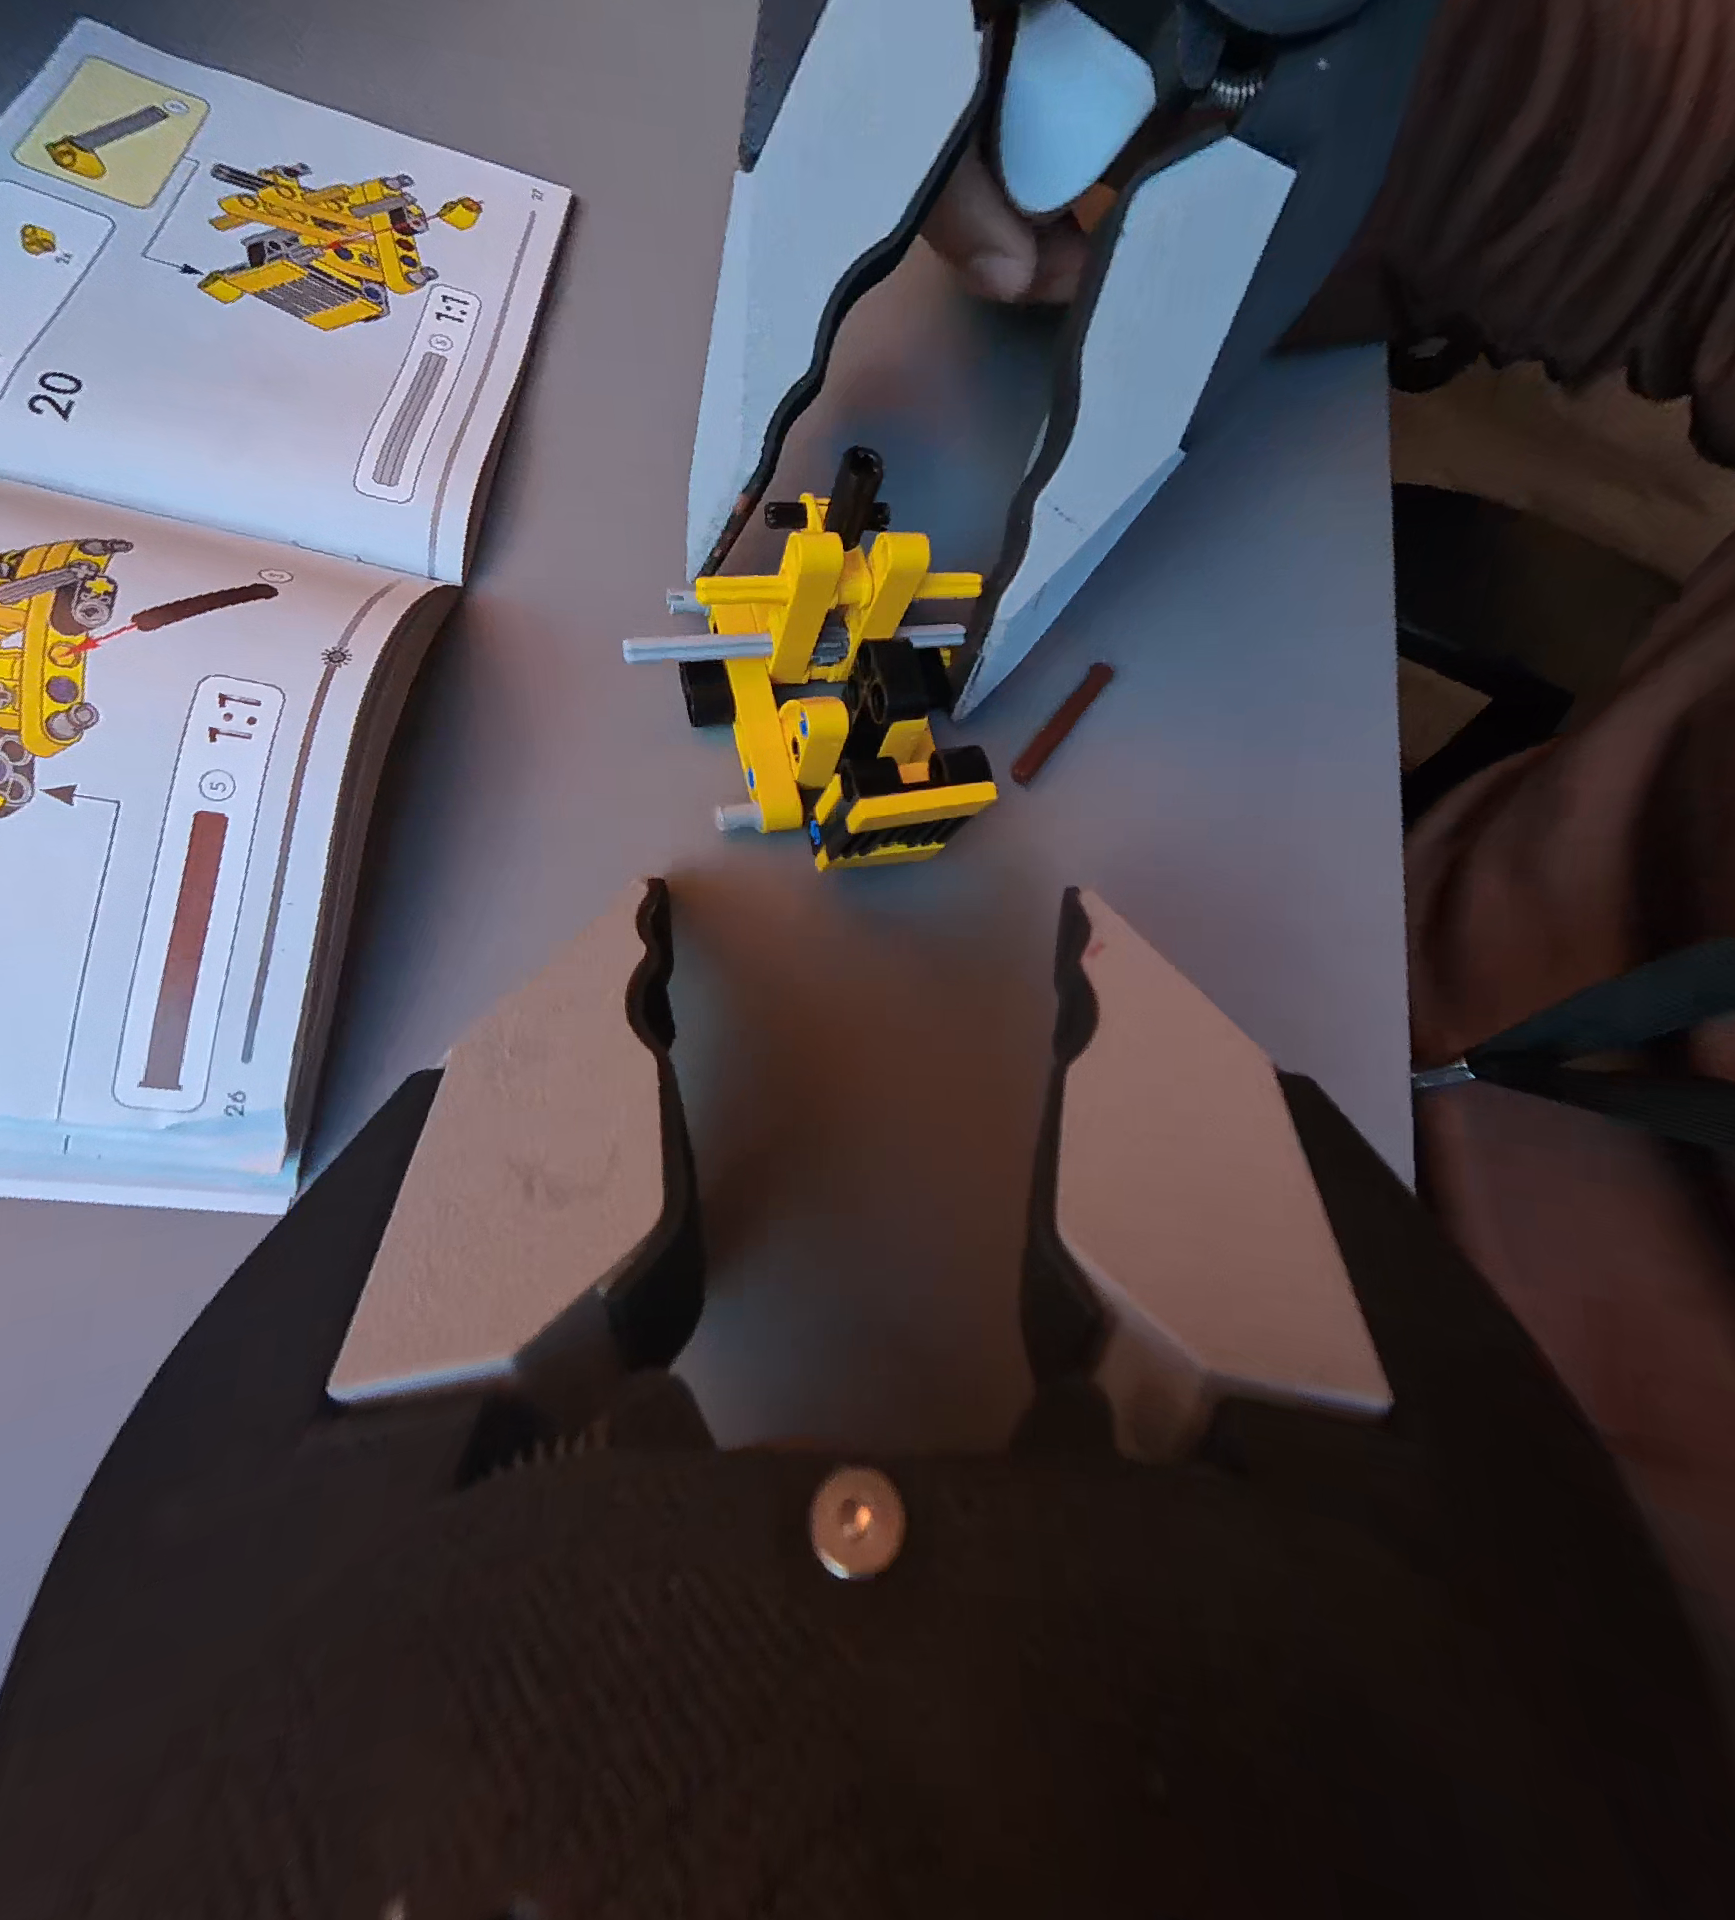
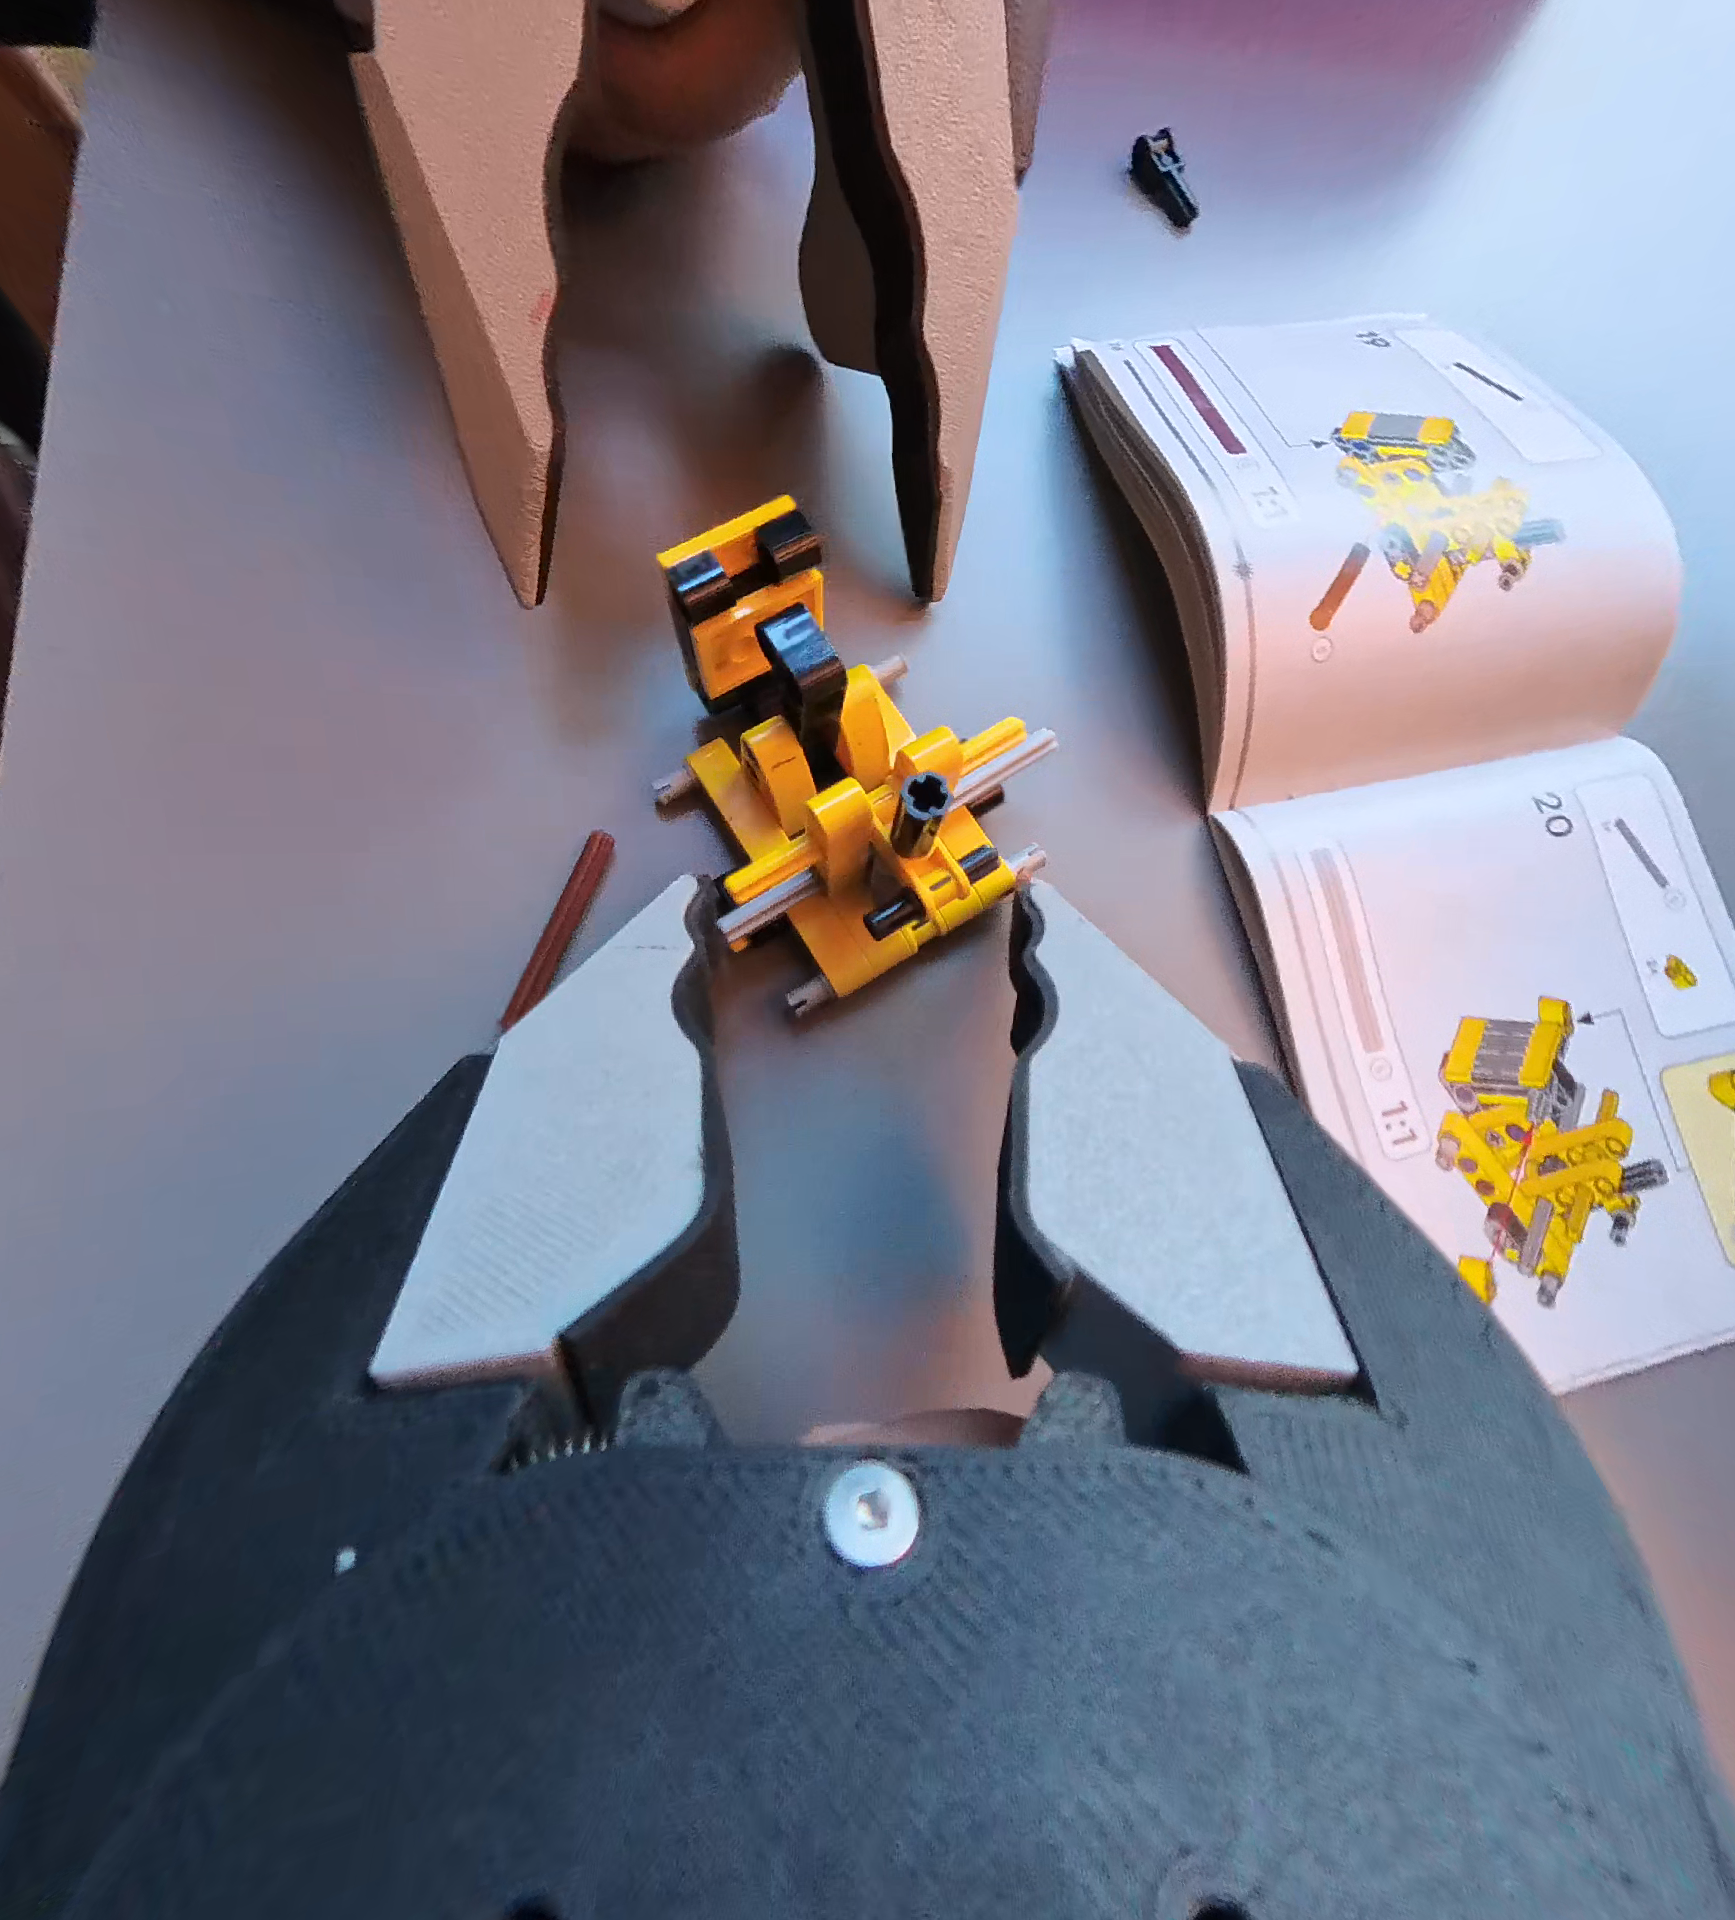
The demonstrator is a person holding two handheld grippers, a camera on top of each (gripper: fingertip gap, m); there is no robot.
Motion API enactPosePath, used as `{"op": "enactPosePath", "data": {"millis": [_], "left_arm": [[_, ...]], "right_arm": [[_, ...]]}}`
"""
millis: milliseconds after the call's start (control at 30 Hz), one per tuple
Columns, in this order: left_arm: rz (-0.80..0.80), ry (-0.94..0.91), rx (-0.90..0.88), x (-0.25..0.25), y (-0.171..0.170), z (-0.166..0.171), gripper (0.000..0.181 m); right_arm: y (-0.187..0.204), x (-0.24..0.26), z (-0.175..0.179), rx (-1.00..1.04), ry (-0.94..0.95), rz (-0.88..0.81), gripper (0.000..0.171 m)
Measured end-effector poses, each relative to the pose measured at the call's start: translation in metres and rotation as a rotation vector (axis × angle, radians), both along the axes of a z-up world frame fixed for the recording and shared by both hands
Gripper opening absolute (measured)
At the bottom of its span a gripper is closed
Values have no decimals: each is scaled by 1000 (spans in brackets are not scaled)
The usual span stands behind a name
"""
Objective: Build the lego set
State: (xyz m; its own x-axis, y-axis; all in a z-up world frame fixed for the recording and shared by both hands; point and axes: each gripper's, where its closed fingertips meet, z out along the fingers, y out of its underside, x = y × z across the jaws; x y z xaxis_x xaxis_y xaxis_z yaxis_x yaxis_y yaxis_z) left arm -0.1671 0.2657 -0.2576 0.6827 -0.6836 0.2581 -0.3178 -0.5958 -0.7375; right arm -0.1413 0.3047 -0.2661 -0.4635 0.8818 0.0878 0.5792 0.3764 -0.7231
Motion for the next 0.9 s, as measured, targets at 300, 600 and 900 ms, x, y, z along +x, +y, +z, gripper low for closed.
{"op": "enactPosePath", "data": {"millis": [300, 600, 900], "left_arm": [[25, -33, -19, 3, 2, 1, 71], [-5, -27, -22, 8, 5, 1, 65], [-31, -37, -40, 10, 12, 0, 52]], "right_arm": [[4, 2, -1, -27, 5, 152, 53], [16, 22, 6, -28, 0, 54, 57], [-25, 50, 0, -85, -7, -128, 36]]}}
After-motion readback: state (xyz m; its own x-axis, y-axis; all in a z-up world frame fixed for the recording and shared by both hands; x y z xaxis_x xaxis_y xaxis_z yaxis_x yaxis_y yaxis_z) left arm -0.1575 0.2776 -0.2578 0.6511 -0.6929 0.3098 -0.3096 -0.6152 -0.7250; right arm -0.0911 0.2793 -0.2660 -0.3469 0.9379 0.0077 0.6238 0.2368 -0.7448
